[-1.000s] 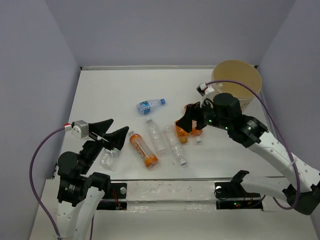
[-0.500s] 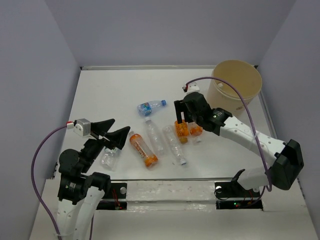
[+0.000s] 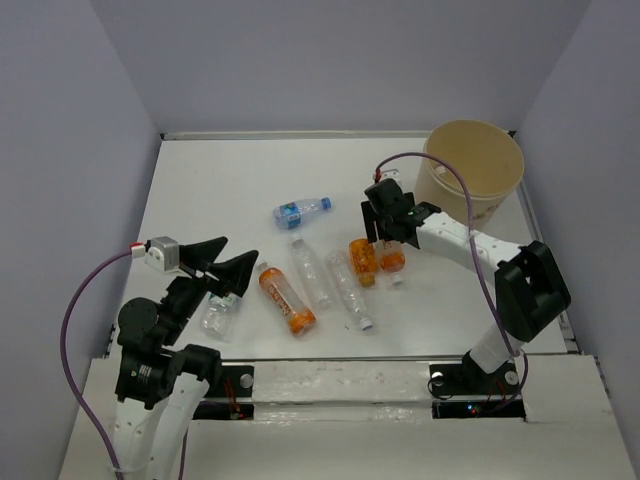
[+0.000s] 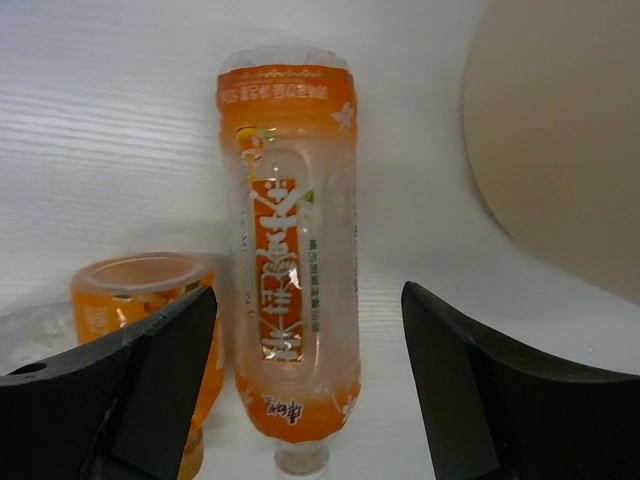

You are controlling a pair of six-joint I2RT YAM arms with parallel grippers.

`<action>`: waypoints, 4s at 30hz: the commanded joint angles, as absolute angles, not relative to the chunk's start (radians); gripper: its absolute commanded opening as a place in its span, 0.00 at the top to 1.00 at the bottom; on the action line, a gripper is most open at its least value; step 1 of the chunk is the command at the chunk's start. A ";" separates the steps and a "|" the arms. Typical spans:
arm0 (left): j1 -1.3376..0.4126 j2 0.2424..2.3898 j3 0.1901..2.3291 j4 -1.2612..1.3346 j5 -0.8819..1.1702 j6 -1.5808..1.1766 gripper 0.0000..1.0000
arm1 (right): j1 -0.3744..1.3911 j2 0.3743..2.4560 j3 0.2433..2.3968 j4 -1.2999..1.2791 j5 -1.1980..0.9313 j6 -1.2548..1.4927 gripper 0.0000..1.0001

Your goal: Put the plastic bottles in the bin

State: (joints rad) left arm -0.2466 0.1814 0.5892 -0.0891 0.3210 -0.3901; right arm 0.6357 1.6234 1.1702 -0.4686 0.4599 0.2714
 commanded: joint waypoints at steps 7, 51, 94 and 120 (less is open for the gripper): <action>-0.241 0.224 0.607 -0.067 0.311 -0.402 0.01 | 0.572 1.798 1.290 -0.367 0.382 0.187 0.22; -0.331 0.798 0.614 -0.552 0.172 -0.615 0.01 | 0.132 1.400 1.424 0.264 0.430 -0.089 0.63; -0.615 1.172 0.607 -0.293 -0.248 -0.861 0.38 | 0.146 0.750 0.692 0.140 -0.302 0.479 0.15; -0.778 0.905 1.102 -0.568 -0.488 -0.777 0.48 | 0.146 0.569 1.071 -0.250 -0.215 0.384 0.12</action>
State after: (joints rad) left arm -0.7525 0.8455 0.9215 -0.6174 -0.3866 -0.8562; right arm 0.1390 0.6044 1.0008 -0.2047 -0.2623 0.4194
